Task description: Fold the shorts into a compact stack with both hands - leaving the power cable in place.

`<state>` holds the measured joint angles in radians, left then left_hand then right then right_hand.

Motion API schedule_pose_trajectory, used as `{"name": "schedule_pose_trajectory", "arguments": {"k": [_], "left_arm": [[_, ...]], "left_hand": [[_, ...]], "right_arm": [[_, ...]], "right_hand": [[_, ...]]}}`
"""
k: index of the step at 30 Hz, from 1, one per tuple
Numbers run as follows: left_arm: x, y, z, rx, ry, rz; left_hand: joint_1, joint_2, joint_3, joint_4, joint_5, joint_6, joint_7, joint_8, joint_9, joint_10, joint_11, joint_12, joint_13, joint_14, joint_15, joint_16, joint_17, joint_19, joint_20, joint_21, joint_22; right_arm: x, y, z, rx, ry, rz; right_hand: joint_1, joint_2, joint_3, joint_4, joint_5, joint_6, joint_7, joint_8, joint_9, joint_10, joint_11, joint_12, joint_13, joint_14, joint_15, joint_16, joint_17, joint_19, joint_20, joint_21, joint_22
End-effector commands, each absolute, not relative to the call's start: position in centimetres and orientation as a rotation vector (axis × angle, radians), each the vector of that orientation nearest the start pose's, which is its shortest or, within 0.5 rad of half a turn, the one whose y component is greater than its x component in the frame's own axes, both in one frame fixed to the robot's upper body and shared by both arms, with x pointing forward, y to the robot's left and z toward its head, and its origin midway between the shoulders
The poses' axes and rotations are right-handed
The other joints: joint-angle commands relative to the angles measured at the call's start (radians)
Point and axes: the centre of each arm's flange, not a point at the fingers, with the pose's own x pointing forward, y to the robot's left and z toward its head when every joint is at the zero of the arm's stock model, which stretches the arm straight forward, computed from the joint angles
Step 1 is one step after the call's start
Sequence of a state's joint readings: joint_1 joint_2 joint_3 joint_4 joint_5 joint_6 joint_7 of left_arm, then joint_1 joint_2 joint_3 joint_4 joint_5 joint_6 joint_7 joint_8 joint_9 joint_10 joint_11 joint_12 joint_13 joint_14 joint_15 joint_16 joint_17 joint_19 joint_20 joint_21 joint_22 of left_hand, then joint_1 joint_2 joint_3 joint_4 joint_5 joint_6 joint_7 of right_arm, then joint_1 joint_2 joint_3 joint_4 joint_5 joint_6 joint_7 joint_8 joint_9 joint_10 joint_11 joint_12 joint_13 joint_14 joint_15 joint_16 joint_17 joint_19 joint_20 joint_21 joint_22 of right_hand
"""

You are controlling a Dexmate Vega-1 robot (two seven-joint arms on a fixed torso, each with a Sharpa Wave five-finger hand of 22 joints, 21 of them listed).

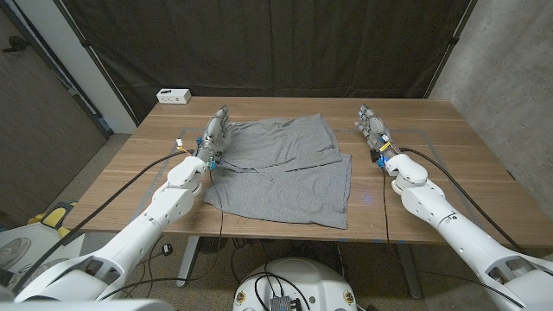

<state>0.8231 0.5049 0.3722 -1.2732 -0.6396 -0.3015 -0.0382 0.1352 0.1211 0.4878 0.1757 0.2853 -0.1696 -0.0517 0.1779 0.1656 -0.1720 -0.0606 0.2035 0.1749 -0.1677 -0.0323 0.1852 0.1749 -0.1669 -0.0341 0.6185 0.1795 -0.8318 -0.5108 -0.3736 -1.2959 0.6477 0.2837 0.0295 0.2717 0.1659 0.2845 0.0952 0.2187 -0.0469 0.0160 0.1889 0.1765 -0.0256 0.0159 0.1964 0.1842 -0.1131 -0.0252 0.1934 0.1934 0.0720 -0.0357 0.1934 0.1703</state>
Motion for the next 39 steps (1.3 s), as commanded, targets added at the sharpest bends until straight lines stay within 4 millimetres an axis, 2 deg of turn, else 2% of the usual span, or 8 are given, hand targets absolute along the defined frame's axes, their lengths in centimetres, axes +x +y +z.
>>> {"name": "schedule_pose_trajectory", "arguments": {"k": [1,3,7,11,15,16,21,39], "left_arm": [[65.9,29.4,-1.9,0.004,-0.621,-0.188],[65.6,29.3,-1.7,0.024,-0.637,-0.177],[64.7,29.3,-1.0,0.09,-0.682,-0.13],[63.3,29.3,0.1,0.203,-0.74,-0.061],[61.7,29.1,1.1,0.305,-0.782,0.005],[61.3,29.1,1.3,0.33,-0.791,0.025],[58.9,28.8,1.9,0.453,-0.839,0.112],[52.2,28.6,3.3,0.794,-0.942,0.243]], "left_hand": [[0.006,0.077,0.012,0.0,0.005,-0.147,-0.003,0.003,0.006,-0.154,0.0,0.003,0.006,-0.187,-0.016,0.003,0.001,-0.203,-0.034,0.001,0.002],[0.007,0.07,0.013,-0.003,0.004,-0.147,-0.007,0.003,0.006,-0.15,-0.007,0.003,0.006,-0.184,-0.015,0.003,0.001,-0.204,-0.032,0.0,0.002],[0.036,0.018,0.01,-0.058,-0.017,-0.097,0.003,0.014,0.006,-0.082,0.002,0.018,0.006,-0.128,0.023,0.009,-0.006,-0.184,0.016,-0.011,0.0],[0.071,0.016,0.019,-0.098,-0.047,-0.008,0.004,0.028,0.007,-0.002,0.03,0.033,0.007,-0.065,0.062,0.015,-0.005,-0.16,0.066,-0.018,0.003],[0.098,0.022,0.032,-0.127,-0.071,0.046,-0.002,0.029,0.009,0.054,0.049,0.041,0.009,-0.013,0.089,0.019,-0.004,-0.148,0.127,-0.025,0.005],[0.105,0.024,0.036,-0.134,-0.077,0.065,0.001,0.031,0.009,0.07,0.052,0.044,0.009,0.0,0.096,0.019,-0.004,-0.144,0.148,-0.026,0.006],[0.135,0.028,0.053,-0.165,-0.098,0.149,0.02,0.041,0.011,0.127,0.065,0.051,0.011,0.034,0.116,0.017,-0.003,-0.142,0.174,-0.036,0.008],[0.159,0.025,0.064,-0.194,-0.108,0.19,0.008,0.038,0.012,0.151,0.064,0.048,0.013,0.048,0.119,0.011,-0.003,-0.133,0.187,-0.042,0.009]], "right_arm": [[65.1,-28.4,-2.2,-0.011,-0.608,0.182],[64.8,-28.3,-1.8,-0.051,-0.618,0.173],[64.0,-28.0,-0.7,-0.12,-0.643,0.169],[63.1,-27.5,0.5,-0.229,-0.664,0.157],[62.0,-26.7,1.5,-0.336,-0.68,0.163],[61.6,-26.5,1.8,-0.378,-0.681,0.147],[60.0,-25.6,2.7,-0.526,-0.703,0.139],[54.4,-22.2,4.8,-0.864,-0.747,0.161]], "right_hand": [[0.026,0.018,0.027,-0.01,0.009,-0.005,0.013,0.004,0.004,0.006,0.016,0.006,0.003,0.008,0.022,0.006,-0.005,0.018,0.016,0.008,0.004],[0.068,-0.005,0.046,-0.05,0.002,0.023,0.026,0.01,0.003,0.029,0.037,0.009,0.003,0.043,0.047,0.009,-0.014,0.041,0.043,0.013,0.003],[0.122,-0.019,0.067,-0.104,-0.011,0.068,0.009,0.017,0.004,0.051,0.043,0.01,0.002,0.082,0.075,0.012,-0.016,0.068,0.073,0.017,0.003],[0.154,-0.027,0.077,-0.14,-0.021,0.097,0.009,0.018,0.004,0.088,0.046,0.016,0.003,0.125,0.098,0.02,-0.014,0.083,0.129,0.018,0.005],[0.174,-0.026,0.082,-0.163,-0.027,0.129,0.009,0.022,0.005,0.129,0.047,0.024,0.004,0.162,0.105,0.026,-0.012,0.097,0.145,0.02,0.007],[0.178,-0.026,0.083,-0.167,-0.028,0.137,0.006,0.023,0.005,0.135,0.048,0.025,0.004,0.168,0.105,0.027,-0.012,0.099,0.147,0.02,0.007],[0.204,-0.02,0.093,-0.191,-0.032,0.191,0.003,0.033,0.006,0.188,0.053,0.034,0.005,0.216,0.099,0.037,-0.01,0.125,0.151,0.026,0.008],[0.227,-0.008,0.102,-0.208,-0.036,0.238,-0.018,0.036,0.007,0.234,0.044,0.037,0.006,0.258,0.081,0.045,-0.005,0.151,0.152,0.029,0.008]]}}
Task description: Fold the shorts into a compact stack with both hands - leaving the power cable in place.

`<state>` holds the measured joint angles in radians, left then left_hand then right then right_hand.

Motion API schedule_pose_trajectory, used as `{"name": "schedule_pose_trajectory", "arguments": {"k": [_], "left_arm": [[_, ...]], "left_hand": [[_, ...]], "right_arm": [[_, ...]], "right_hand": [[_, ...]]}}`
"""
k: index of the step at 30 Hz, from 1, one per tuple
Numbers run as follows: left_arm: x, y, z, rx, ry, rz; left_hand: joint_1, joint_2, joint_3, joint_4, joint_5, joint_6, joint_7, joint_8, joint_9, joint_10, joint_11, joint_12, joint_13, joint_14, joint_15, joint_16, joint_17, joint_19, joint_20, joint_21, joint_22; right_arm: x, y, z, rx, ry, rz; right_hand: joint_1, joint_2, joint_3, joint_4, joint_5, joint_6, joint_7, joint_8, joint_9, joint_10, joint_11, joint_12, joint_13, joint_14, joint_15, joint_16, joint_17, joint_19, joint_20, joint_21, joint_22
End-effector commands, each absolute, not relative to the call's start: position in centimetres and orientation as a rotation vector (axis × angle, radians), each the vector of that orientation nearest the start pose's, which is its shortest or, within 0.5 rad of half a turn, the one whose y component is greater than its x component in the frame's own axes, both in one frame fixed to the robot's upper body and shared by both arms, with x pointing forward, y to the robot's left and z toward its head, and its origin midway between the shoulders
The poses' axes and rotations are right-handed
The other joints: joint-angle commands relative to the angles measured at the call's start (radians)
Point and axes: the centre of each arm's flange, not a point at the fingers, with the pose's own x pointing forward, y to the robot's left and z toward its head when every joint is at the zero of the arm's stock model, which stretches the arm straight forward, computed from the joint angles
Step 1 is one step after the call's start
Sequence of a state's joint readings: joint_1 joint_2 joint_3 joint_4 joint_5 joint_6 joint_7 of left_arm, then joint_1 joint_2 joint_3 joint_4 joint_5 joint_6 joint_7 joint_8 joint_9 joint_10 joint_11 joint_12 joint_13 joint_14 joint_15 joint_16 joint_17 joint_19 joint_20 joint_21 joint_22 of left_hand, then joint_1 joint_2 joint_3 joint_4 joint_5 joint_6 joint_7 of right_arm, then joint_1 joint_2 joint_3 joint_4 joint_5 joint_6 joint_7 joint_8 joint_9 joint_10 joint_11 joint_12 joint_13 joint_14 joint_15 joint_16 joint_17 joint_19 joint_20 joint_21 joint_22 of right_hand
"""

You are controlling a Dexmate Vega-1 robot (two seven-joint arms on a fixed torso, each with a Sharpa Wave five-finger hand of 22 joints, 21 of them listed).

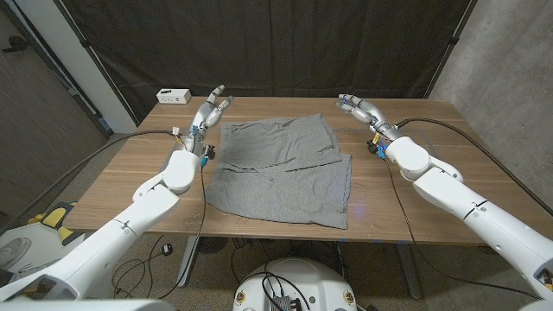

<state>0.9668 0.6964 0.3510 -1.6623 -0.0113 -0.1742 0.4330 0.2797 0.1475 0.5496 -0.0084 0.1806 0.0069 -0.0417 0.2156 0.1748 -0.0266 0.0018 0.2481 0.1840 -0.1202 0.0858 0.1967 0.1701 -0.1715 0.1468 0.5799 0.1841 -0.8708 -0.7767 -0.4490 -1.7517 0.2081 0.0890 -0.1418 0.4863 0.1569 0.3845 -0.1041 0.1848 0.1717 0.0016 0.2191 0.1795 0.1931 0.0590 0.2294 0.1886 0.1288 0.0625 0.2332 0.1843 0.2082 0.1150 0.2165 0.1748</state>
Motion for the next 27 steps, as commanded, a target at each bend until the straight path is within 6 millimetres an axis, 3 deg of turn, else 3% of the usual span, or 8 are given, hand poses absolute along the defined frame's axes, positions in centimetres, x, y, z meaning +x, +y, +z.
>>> {"name": "schedule_pose_trajectory", "arguments": {"k": [1,12,27], "left_arm": [[51.8,28.6,3.3,0.808,-0.949,0.25],[47.8,28.8,2.8,0.935,-0.96,0.28],[43.7,29.2,2.2,1.086,-0.935,0.287]], "left_hand": [[0.015,-0.001,0.003,-0.01,-0.003,0.016,-0.001,0.001,0.003,0.007,0.001,0.003,0.004,0.001,0.001,0.0,0.002,-0.128,0.006,-0.004,0.005],[0.024,-0.005,0.005,-0.025,-0.004,0.028,-0.007,-0.003,0.003,0.013,-0.005,0.0,0.004,0.002,-0.003,-0.003,0.002,-0.128,0.01,-0.008,0.005],[0.032,-0.01,0.006,-0.038,-0.005,0.029,-0.016,-0.011,0.004,0.009,-0.011,-0.007,0.004,0.001,-0.008,-0.006,0.002,-0.125,0.011,-0.011,0.005]], "right_arm": [[54.0,-21.9,4.9,-0.883,-0.752,0.154],[51.0,-20.1,4.9,-1.054,-0.732,0.175],[47.1,-19.1,3.0,-1.169,-0.679,0.187]], "right_hand": [[0.013,0.003,0.003,-0.01,-0.002,0.02,-0.004,0.006,0.004,0.017,0.001,0.004,0.002,0.019,-0.007,0.007,0.004,0.015,0.001,0.006,0.004],[0.024,0.008,0.008,-0.016,-0.004,0.037,-0.009,0.005,0.005,0.03,-0.003,0.002,0.002,0.036,-0.017,0.01,0.005,0.026,-0.002,0.007,0.004],[0.026,0.01,0.008,-0.016,-0.006,0.041,-0.014,0.001,0.005,0.034,-0.01,-0.002,0.002,0.04,-0.025,0.009,0.008,0.031,-0.004,0.006,0.004]]}}
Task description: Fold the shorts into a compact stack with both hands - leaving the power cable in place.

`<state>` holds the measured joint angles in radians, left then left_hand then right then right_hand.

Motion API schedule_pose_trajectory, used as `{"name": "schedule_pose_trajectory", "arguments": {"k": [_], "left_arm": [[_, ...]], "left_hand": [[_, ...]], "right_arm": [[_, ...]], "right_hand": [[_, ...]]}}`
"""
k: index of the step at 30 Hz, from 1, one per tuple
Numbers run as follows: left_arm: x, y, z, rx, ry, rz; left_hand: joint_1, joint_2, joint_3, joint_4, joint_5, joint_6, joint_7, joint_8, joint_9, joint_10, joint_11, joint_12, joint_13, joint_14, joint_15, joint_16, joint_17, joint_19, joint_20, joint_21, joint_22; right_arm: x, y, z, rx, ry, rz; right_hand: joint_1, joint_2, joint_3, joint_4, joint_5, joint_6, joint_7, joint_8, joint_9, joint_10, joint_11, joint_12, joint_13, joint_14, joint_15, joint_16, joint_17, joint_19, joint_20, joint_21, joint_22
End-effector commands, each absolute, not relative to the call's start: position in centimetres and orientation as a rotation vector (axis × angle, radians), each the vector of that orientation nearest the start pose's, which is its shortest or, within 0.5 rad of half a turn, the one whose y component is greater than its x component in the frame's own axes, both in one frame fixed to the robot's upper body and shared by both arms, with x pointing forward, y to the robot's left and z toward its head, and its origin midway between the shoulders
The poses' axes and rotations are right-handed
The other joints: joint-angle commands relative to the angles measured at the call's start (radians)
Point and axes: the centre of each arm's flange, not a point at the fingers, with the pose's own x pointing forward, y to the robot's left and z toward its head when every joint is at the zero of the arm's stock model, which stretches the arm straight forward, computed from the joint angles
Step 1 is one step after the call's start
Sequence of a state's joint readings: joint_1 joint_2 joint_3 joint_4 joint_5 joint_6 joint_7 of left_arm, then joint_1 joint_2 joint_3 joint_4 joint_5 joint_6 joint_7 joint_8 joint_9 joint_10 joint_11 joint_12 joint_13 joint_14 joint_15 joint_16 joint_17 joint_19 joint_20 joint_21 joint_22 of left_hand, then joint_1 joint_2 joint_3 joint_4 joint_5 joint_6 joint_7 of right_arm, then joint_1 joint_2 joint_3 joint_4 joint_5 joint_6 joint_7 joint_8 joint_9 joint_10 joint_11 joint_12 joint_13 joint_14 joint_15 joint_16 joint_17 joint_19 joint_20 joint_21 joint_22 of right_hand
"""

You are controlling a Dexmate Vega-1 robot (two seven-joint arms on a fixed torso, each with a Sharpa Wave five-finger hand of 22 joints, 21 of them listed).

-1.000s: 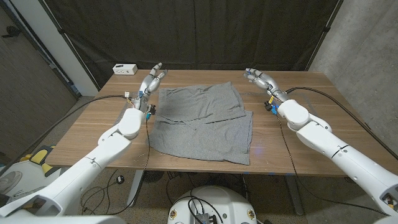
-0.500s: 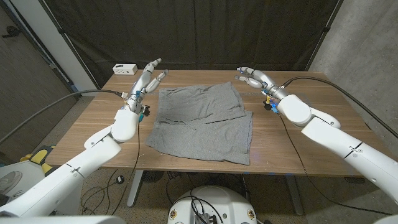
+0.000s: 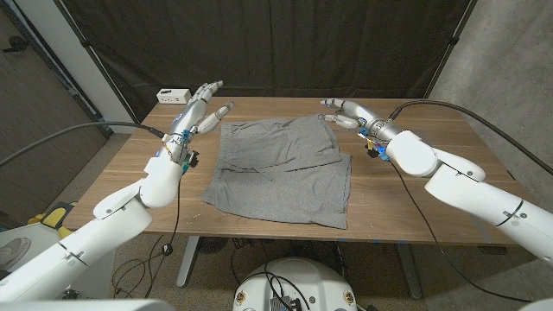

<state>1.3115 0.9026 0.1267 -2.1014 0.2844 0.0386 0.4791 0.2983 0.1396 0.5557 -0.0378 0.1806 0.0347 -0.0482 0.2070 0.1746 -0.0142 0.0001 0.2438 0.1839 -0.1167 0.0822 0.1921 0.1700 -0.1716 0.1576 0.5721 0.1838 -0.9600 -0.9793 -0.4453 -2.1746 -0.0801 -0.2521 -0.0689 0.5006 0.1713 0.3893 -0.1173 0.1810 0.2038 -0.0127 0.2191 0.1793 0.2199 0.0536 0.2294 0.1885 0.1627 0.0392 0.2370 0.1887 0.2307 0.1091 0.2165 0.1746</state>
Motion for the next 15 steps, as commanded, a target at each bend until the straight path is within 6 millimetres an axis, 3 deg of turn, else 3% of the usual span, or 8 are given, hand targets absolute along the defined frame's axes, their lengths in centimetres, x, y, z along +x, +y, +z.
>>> {"name": "schedule_pose_trajectory", "arguments": {"k": [1,15], "left_arm": [[43.6,29.3,2.1,1.093,-0.931,0.285],[40.9,30.2,0.9,1.16,-0.877,0.275]], "left_hand": [[0.014,-0.002,0.0,-0.01,-0.005,0.001,-0.01,-0.003,0.004,-0.004,-0.01,-0.003,0.005,-0.003,-0.004,-0.002,0.002,-0.125,0.001,-0.004,0.005],[0.02,-0.007,-0.001,-0.024,-0.005,0.011,-0.009,-0.006,0.005,-0.005,-0.012,-0.009,0.005,-0.008,-0.009,-0.005,0.003,-0.129,0.003,-0.011,0.005]], "right_arm": [[46.9,-19.0,2.9,-1.175,-0.677,0.193],[43.9,-18.1,1.3,-1.22,-0.649,0.189]], "right_hand": [[0.012,-0.004,0.003,-0.002,-0.002,0.01,0.0,0.001,0.005,0.008,-0.004,-0.002,0.002,0.006,-0.002,0.005,0.003,0.009,0.002,0.006,0.004],[0.012,-0.003,0.002,-0.001,-0.004,0.01,-0.003,-0.004,0.006,0.009,-0.005,-0.006,0.002,0.008,-0.007,0.004,0.005,0.011,0.0,0.004,0.004]]}}
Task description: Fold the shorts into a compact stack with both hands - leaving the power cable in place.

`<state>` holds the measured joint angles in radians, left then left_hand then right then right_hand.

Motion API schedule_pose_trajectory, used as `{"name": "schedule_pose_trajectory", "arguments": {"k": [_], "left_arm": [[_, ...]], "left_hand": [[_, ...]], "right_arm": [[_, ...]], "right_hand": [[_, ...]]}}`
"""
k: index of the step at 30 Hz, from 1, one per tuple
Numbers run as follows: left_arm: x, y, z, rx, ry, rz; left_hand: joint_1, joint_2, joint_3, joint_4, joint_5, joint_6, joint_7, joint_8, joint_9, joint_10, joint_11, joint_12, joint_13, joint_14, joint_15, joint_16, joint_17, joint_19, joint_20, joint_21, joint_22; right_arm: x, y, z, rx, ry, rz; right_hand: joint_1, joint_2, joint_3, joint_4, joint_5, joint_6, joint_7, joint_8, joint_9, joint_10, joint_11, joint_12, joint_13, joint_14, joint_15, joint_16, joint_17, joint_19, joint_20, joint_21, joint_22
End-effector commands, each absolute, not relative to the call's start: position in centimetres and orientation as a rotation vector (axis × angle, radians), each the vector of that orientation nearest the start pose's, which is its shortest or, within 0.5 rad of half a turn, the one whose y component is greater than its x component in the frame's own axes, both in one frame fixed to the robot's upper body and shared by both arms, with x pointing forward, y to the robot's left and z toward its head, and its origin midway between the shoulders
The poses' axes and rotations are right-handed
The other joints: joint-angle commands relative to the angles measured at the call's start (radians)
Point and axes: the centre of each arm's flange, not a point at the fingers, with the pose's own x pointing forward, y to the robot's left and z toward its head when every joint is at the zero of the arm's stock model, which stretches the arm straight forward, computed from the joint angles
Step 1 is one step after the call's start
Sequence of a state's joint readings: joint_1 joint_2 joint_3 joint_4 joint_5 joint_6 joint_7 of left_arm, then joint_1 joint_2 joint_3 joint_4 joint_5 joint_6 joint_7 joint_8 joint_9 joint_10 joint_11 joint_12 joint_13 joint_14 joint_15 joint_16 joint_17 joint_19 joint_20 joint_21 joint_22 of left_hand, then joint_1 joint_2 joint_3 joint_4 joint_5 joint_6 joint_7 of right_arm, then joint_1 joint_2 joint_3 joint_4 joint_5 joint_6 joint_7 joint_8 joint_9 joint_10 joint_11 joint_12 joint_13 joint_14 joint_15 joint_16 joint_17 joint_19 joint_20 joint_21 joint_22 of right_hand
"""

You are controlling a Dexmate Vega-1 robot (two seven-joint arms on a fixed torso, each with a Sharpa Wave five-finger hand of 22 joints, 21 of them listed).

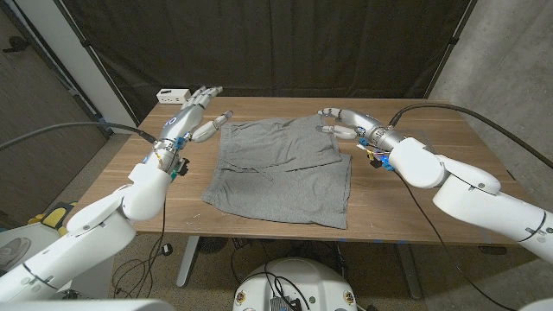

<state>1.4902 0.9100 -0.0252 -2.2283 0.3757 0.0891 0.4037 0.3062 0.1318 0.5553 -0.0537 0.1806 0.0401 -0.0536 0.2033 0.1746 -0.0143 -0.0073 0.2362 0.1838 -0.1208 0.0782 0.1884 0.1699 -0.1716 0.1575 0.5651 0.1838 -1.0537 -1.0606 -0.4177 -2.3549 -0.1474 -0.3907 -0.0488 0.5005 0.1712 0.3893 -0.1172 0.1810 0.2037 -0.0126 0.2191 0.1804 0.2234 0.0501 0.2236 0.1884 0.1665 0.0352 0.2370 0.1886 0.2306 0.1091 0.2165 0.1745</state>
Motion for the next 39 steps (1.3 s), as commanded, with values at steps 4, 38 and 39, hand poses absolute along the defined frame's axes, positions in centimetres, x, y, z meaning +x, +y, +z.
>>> {"name": "schedule_pose_trajectory", "arguments": {"k": [4,38,39], "left_arm": [[40.3,30.5,0.4,1.169,-0.86,0.272],[38.9,30.9,-3.3,1.24,-0.672,0.188],[39.0,30.9,-3.4,1.239,-0.666,0.185]], "left_hand": [[0.014,0.0,-0.001,-0.011,-0.004,0.008,-0.004,-0.003,0.005,-0.004,-0.005,-0.003,0.005,-0.005,-0.005,-0.002,0.003,-0.132,0.002,-0.007,0.005],[0.026,0.003,-0.003,-0.037,-0.003,0.008,-0.001,-0.013,0.006,-0.011,-0.007,-0.015,0.007,-0.015,-0.008,-0.004,0.003,-0.137,0.001,-0.021,0.007],[0.027,0.003,-0.003,-0.038,-0.003,0.008,-0.001,-0.013,0.006,-0.01,-0.007,-0.015,0.007,-0.015,-0.009,-0.004,0.003,-0.138,-0.001,-0.022,0.007]], "right_arm": [[43.4,-17.9,0.7,-1.229,-0.635,0.19],[42.6,-17.1,-4.8,-1.184,-0.5,0.279],[42.6,-17.0,-4.8,-1.191,-0.503,0.269]], "right_hand": [[0.012,-0.003,0.002,0.0,-0.004,0.012,-0.005,-0.005,0.005,0.006,-0.007,-0.002,0.003,0.004,-0.003,0.004,0.006,0.012,0.0,0.004,0.004],[0.014,0.0,0.002,0.003,-0.004,0.014,-0.002,-0.014,0.006,0.01,0.0,-0.011,0.003,0.003,-0.005,-0.001,0.009,0.012,-0.002,-0.002,0.004],[0.014,0.001,0.002,0.003,-0.004,0.014,-0.001,-0.015,0.006,0.01,0.0,-0.011,0.003,0.003,-0.005,-0.001,0.009,0.012,-0.001,-0.002,0.004]]}}
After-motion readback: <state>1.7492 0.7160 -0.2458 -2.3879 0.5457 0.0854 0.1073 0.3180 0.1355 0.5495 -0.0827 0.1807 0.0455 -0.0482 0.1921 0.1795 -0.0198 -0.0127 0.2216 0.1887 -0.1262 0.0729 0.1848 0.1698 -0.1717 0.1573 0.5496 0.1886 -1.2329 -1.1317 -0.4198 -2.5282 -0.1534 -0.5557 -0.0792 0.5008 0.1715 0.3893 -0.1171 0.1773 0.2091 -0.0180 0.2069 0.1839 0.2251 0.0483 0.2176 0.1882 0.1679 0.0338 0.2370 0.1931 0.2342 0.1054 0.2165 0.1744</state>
